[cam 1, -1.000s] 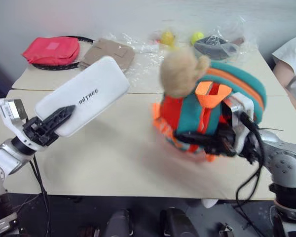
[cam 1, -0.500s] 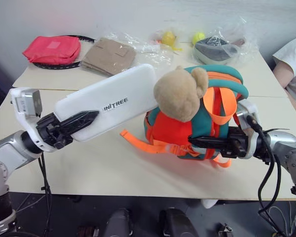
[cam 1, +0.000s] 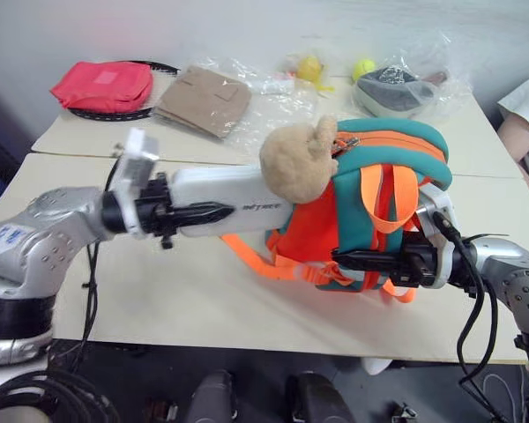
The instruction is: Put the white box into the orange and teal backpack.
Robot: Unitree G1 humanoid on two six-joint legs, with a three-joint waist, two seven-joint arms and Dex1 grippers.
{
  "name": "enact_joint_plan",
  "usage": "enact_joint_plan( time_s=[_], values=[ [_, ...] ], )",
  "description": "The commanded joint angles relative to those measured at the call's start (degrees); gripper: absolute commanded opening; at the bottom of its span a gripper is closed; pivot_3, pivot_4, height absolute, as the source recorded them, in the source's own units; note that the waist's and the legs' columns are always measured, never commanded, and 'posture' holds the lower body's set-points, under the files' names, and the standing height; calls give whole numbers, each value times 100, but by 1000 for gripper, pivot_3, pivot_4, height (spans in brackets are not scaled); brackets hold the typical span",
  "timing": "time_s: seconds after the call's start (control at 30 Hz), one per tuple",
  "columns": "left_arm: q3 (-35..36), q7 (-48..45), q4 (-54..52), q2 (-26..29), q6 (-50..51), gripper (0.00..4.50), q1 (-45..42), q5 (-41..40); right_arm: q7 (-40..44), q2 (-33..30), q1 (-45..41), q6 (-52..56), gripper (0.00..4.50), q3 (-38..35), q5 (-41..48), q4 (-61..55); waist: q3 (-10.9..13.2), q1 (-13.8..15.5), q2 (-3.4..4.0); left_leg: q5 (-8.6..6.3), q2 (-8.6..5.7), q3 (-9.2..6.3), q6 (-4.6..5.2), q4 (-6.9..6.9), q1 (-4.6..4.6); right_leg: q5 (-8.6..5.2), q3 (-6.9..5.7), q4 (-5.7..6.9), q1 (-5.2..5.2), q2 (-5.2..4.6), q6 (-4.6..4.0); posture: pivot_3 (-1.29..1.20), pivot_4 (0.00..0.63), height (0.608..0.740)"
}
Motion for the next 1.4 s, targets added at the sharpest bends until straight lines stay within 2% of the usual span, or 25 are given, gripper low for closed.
enact_joint_plan(
  time_s=[0.03, 0.2, 0.33, 0.37, 0.43, 0.53, 0.67, 0.77, 0.87, 0.97, 1.03, 1.13, 1.33, 1.4],
  values=[
    [-901, -110, 288, -644, -131, 1178, -882, 639, 23, 34, -126, 37, 13, -35, 73, -102, 0, 23, 0, -1, -1, 1, 1, -1, 0, 0, 3, 1, 0, 0, 1, 0, 150, 740],
    [-1606, -45, 1784, -1997, -945, 1178, -1719, 1706, 29, 140, -211, 13, 13, 66, -12, -121, 0, 12, 0, 0, 1, 0, 2, 10, -33, 2, -7, 12, -24, 7, 4, 0, 150, 740],
    [-1448, 154, 2530, -2813, -1328, 1178, -1915, 1972, -59, 215, -177, -15, 13, 42, -25, -214, 1, 8, 0, 1, 3, 4, 1, 12, -53, 2, -5, 31, -54, 10, 5, 0, 150, 740],
    [-1280, 364, 2621, -2975, -1256, 1913, -1964, 1962, -104, 252, -165, -53, 0, 16, -38, -231, 2, 13, -2, 2, 6, 3, -1, 15, -54, 2, -7, 33, -55, 11, 5, 0, 150, 740],
    [-1184, 127, 2352, -2920, -1179, 2500, -1895, 1886, -192, 303, -129, -77, 0, -41, -34, -263, 3, 11, -3, 4, 7, 1, 0, 26, -57, 2, -6, 32, -59, 9, 5, 0, 150, 740],
    [-984, -239, 1819, -2549, -989, 3445, -1619, 1706, -312, 344, -73, -95, 0, -104, -22, -296, 3, -23, -1, 4, 7, 4, 1, 37, -57, 2, 1, 34, -58, 7, 5, 0, 150, 740],
    [-556, -792, 1447, -1885, -1539, 4479, -1177, 1722, -450, 371, 61, -151, 0, -195, -20, -334, 3, -75, 0, 9, 10, 1, -8, 30, -55, 2, 0, 39, -62, 9, 4, 0, 150, 740],
    [-270, -1515, 1509, -1334, -2012, 4479, -962, 1657, -501, 402, 149, -211, 0, -226, -34, -326, 3, -125, 0, 10, 11, 1, -9, 28, -55, 2, -3, 39, -62, 10, 4, 0, 150, 740],
    [-102, -2029, 1527, -871, -2051, 4479, -856, 1575, -581, 435, 175, -239, 0, -233, -57, -301, 4, -123, 0, 10, 9, 0, -7, 35, -55, 2, -4, 37, -56, 8, 4, 0, 150, 740],
    [56, -2242, 1308, -653, -1922, 4479, -738, 1393, -607, 435, 173, -291, 0, -208, -101, -283, 4, -109, 1, 8, 7, -2, -3, 36, -53, 2, -5, 37, -52, 4, 4, 0, 150, 740],
    [198, -2025, 1221, -775, -1936, 4479, -737, 1314, -614, 442, 153, -317, 0, -191, -140, -262, 4, -83, 0, 6, 6, -5, 1, 37, -54, 2, -9, 38, -47, 2, 4, 0, 150, 740],
    [377, -1283, 1324, -1453, -2270, 4479, -838, 1351, -654, 468, 106, -302, 0, -172, -145, -258, 3, -29, 1, 3, 6, -8, 7, 45, -51, 2, -11, 37, -38, 0, 5, 0, 150, 740],
    [385, -1033, 1025, -2040, -1934, 4479, -803, 920, -660, 443, 110, -261, 0, -146, -153, -301, 3, -12, 1, 1, 7, -12, 9, 52, -52, 4, -18, 44, -32, 2, 7, 0, 150, 740],
    [349, -987, 1014, -2109, -1936, 4095, -777, 918, -659, 438, 87, -264, 0, -143, -173, -276, 3, -10, 1, 1, 8, -12, 8, 52, -51, 4, -18, 44, -32, 2, 7, 0, 150, 740]
  ],
)
